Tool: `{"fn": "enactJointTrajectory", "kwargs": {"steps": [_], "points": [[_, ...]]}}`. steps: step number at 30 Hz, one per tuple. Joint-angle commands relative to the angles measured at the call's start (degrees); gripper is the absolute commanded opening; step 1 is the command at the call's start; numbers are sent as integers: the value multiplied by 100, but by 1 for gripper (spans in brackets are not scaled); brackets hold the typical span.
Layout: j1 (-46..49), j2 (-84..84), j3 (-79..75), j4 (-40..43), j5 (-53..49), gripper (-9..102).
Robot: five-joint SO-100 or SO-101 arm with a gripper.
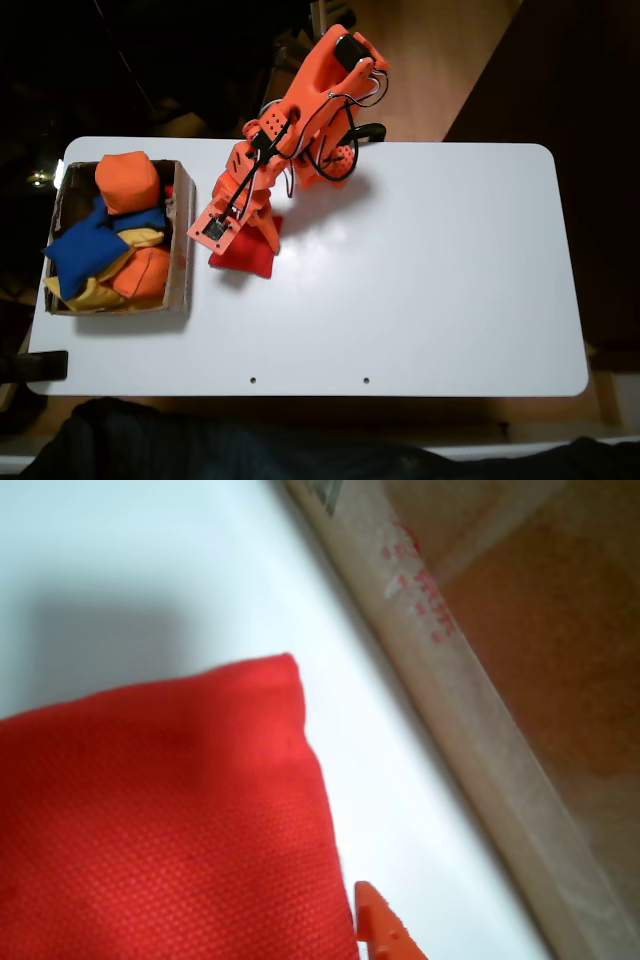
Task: Grasp a bag and put it in the box.
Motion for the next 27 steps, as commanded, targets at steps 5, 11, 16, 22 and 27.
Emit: {"fn": "enactJointTrajectory", "kwargs": {"steps": [5,11,16,22,27], "points": [[-70,-123,-44,-176,70,80],[-97,-211,-35,-290,105,75],[-97,-272,-35,-325,132,71],[-105,-316,-35,-387,158,66],[-123,-352,-35,-448,229,63]]}}
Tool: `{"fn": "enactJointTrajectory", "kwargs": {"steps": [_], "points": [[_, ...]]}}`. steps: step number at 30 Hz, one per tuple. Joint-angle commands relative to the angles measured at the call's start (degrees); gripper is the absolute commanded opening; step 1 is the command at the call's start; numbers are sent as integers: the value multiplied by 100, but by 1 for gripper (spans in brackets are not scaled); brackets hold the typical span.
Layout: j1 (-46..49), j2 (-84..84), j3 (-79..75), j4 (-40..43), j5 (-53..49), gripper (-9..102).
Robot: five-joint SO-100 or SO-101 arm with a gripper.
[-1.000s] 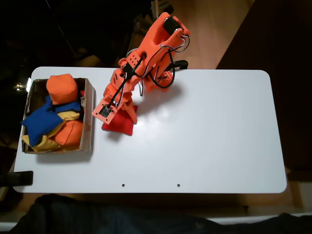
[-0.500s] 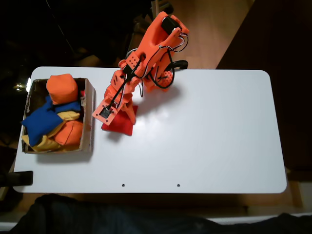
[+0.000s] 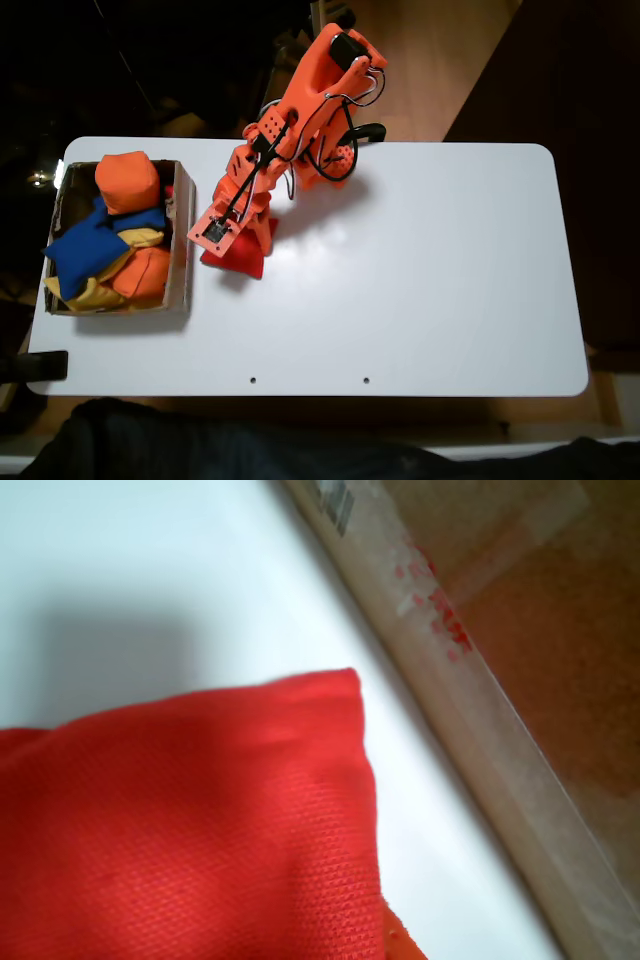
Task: Grasp a bag and put it in the box.
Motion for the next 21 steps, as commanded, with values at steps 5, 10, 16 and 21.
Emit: {"fn": "enactJointTrajectory", "kwargs": {"steps": [5,10,16,21], "points": [[-44,-62,-35,-114,105,60],[-97,-70,-35,-167,220,56],[-141,-70,-35,-237,334,52],[-149,-70,-35,-237,352,49]]}}
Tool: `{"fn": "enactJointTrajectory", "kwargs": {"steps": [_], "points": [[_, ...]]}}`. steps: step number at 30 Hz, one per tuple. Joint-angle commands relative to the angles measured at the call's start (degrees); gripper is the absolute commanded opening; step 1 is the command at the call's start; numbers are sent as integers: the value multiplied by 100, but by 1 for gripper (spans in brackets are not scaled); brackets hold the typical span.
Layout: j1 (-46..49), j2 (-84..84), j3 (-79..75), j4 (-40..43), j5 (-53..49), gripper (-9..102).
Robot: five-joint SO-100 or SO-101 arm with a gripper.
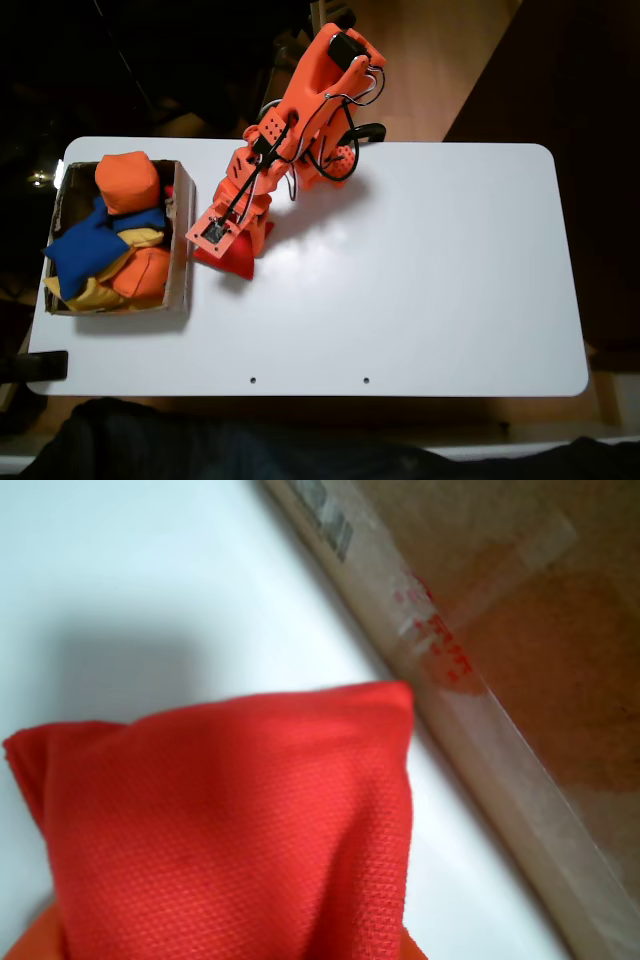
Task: Grasp a bag and put it in the box.
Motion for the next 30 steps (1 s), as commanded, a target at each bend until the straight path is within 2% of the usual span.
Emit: {"fn": "enactJointTrajectory", "kwargs": {"steps": [1,30], "points": [[-18,-9,-35,-79,44,48],[-132,105,-35,-70,246,32]]}}
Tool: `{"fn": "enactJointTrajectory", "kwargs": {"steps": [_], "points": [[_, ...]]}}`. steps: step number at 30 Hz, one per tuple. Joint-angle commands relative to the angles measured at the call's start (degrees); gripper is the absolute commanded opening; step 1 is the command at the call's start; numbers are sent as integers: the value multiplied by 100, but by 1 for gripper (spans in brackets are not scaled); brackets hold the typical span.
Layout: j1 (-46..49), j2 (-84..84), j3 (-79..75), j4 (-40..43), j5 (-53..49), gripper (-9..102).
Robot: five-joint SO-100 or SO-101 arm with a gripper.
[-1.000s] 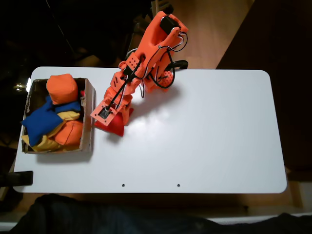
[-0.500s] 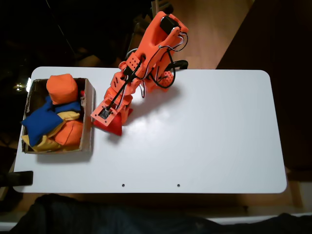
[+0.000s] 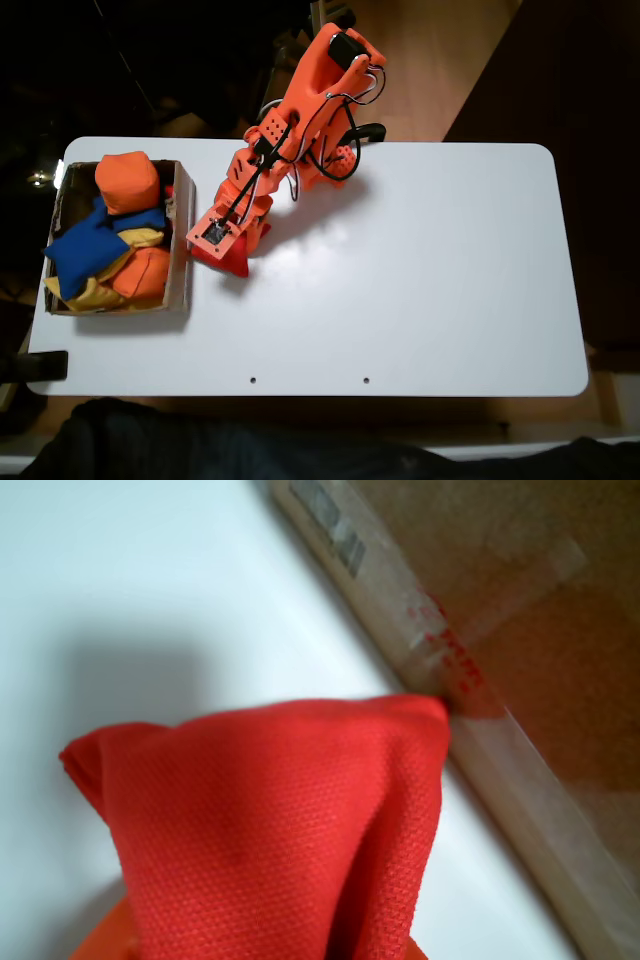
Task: Grasp a bag and put it in the box.
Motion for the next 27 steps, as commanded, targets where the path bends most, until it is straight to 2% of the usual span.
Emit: {"fn": "enactJointTrajectory", "kwargs": {"steps": [1,2,4,7,20,27], "points": [[-9,53,-35,-70,62,32],[-9,53,-35,-79,70,31],[-35,62,-35,-132,211,17],[-44,70,-35,-167,281,9],[-79,70,-35,-237,387,9],[-413,290,-35,-316,923,10]]}}
